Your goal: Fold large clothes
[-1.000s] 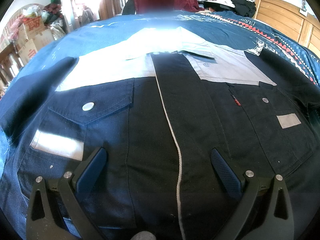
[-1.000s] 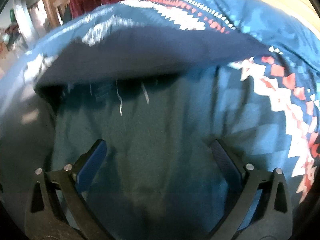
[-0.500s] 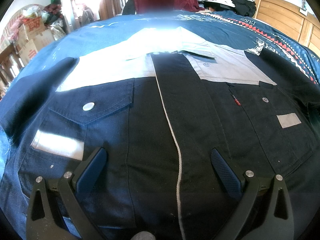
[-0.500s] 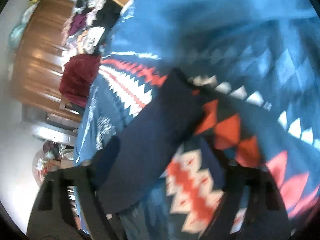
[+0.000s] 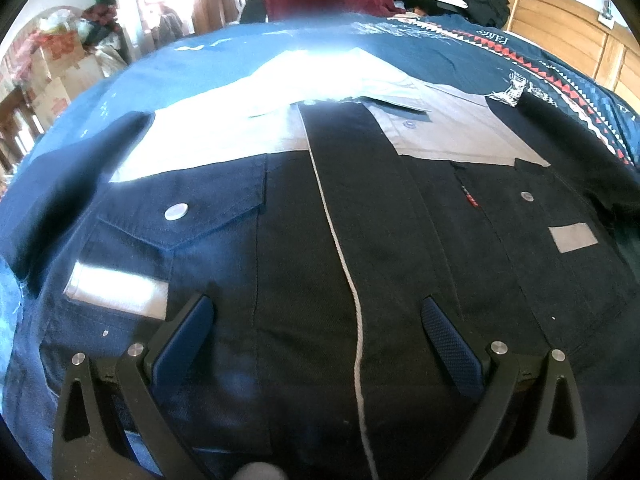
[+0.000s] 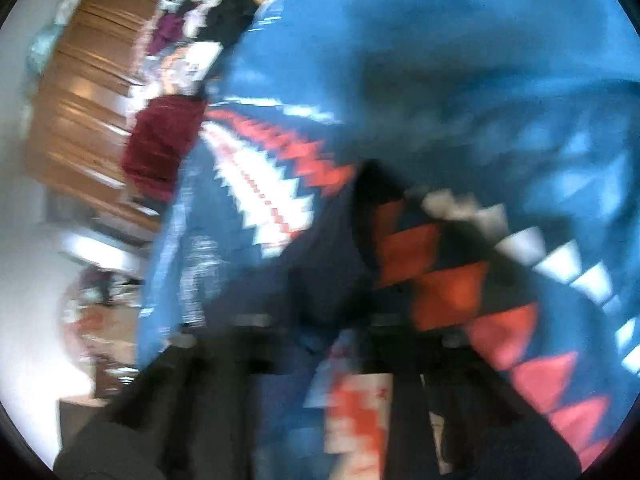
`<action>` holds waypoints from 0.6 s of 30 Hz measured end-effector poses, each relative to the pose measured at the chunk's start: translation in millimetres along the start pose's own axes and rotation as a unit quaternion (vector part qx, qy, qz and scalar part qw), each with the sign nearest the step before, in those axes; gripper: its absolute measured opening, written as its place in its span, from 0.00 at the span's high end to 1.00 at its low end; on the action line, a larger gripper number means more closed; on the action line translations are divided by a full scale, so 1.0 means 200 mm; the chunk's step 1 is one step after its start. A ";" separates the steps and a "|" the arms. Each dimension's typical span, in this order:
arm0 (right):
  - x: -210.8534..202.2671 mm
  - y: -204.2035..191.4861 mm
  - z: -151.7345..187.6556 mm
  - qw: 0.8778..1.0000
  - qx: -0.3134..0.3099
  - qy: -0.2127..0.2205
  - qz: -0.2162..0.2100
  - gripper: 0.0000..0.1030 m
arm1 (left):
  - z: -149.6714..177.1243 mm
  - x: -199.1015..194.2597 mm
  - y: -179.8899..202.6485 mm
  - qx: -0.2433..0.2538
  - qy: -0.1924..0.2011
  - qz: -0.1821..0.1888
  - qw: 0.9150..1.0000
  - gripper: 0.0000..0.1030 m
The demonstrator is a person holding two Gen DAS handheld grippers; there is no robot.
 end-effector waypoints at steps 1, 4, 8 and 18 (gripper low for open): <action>-0.03 -0.11 0.02 1.000 -0.025 0.007 -0.014 0.88 | 0.00 -0.01 -0.01 0.008 -0.005 0.002 1.000 0.00; -0.07 -0.49 0.13 0.993 -0.095 0.000 -0.067 0.89 | -0.01 -0.06 -0.03 0.024 -0.007 -0.003 1.000 0.00; -0.02 -1.10 0.40 0.972 -0.181 -0.032 -0.149 0.89 | -0.04 -0.29 -0.24 0.000 0.039 -0.032 0.999 0.00; 0.81 -2.23 1.56 0.900 -0.284 -0.211 -0.254 0.90 | -0.05 -0.96 -1.04 -0.142 0.160 -0.107 0.971 0.00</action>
Point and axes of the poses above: each gripper's, at about its wrist camera, not at the fingertips, and x roughly the way its jaws point, y to its right, z to its underside, the point moved 1 cm from there along x, roughly the way its jaws point, and after that the axes turned 2 degrees about y, right-handed, at the moved point
